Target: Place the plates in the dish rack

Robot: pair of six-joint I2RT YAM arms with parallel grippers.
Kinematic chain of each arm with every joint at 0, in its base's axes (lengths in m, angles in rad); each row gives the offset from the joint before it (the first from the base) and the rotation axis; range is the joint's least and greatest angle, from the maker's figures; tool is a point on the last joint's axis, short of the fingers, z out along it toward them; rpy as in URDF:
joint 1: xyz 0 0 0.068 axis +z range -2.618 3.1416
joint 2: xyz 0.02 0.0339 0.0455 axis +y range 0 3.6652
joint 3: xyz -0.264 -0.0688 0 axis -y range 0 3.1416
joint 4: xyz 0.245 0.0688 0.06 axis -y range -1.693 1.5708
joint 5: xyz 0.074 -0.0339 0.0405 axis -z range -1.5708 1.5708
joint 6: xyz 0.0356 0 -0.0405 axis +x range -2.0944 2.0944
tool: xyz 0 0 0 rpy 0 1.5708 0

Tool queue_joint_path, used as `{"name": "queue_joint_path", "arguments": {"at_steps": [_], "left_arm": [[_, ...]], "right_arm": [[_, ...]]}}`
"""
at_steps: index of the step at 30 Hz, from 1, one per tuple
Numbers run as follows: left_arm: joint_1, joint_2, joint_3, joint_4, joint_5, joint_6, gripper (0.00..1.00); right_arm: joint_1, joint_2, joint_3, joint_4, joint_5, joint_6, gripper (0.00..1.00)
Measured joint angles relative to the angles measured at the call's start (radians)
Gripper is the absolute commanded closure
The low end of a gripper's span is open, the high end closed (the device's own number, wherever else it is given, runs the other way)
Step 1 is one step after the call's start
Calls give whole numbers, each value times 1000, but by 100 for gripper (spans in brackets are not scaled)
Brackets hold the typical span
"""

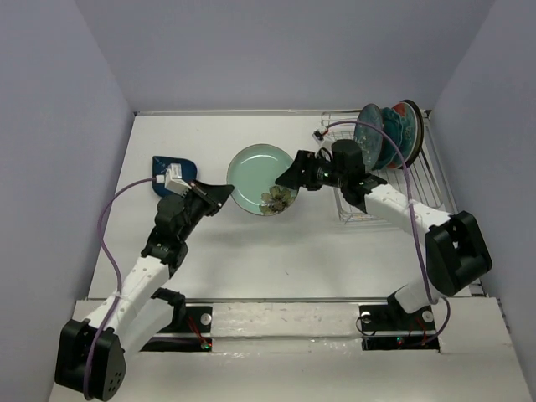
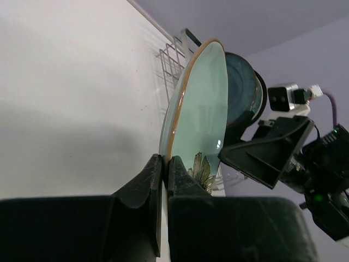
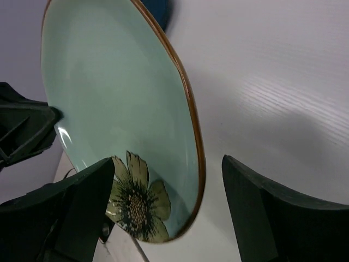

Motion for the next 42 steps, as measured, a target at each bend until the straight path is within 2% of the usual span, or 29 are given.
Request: {"name": "queue_joint_path", "arguments": {"at_steps": [2, 3, 5, 6, 7, 9, 10, 13, 15, 18, 21, 23, 26, 29, 33, 38, 42], "left_arm": [[0, -20, -2, -16, 41, -5, 94], [0, -36, -2, -24, 67, -7, 94], [0, -68, -2, -37, 102, -8, 92], [0, -84, -2, -62, 88, 13, 86], [14, -98, -3, -89, 90, 15, 73], [25, -117, -3, -124, 89, 27, 56], [23, -136, 1, -134, 100, 28, 38], [16, -191, 34, -192, 111, 69, 12], [16, -224, 94, -257, 108, 114, 1], [16, -276, 203, -357, 80, 217, 1], [16, -360, 296, -467, 27, 345, 1], [16, -410, 328, -532, -10, 425, 1], [16, -484, 346, -599, -63, 516, 1], [16, -503, 321, -653, -104, 568, 1], [18, -500, 297, -700, -114, 601, 1], [31, -500, 294, -712, -102, 628, 1], [16, -502, 294, -714, -103, 635, 1]], "right_arm": [[0, 14, -1, 28, -38, 13, 35], [0, 23, -11, 70, -73, 26, 65], [0, 26, -41, 141, -127, 66, 93], [-2, 25, -61, 185, -158, 102, 93], [-12, 18, -75, 228, -201, 130, 93], [-11, -1, -89, 284, -228, 163, 93], [-8, -10, -96, 293, -229, 165, 93], [-3, -58, -120, 291, -216, 170, 93], [-9, -110, -126, 236, -185, 158, 93], [-66, -203, -120, 143, -129, 121, 93], [-192, -291, -66, 18, -39, 68, 93], [-249, -313, 12, -73, 76, -3, 93], [-288, -307, 124, -147, 339, -117, 93], [-287, -267, 228, -198, 557, -255, 93], [-284, -158, 329, -226, 764, -426, 93], [-283, -16, 408, -257, 906, -624, 93], [-282, 55, 418, -262, 947, -696, 93]]}}
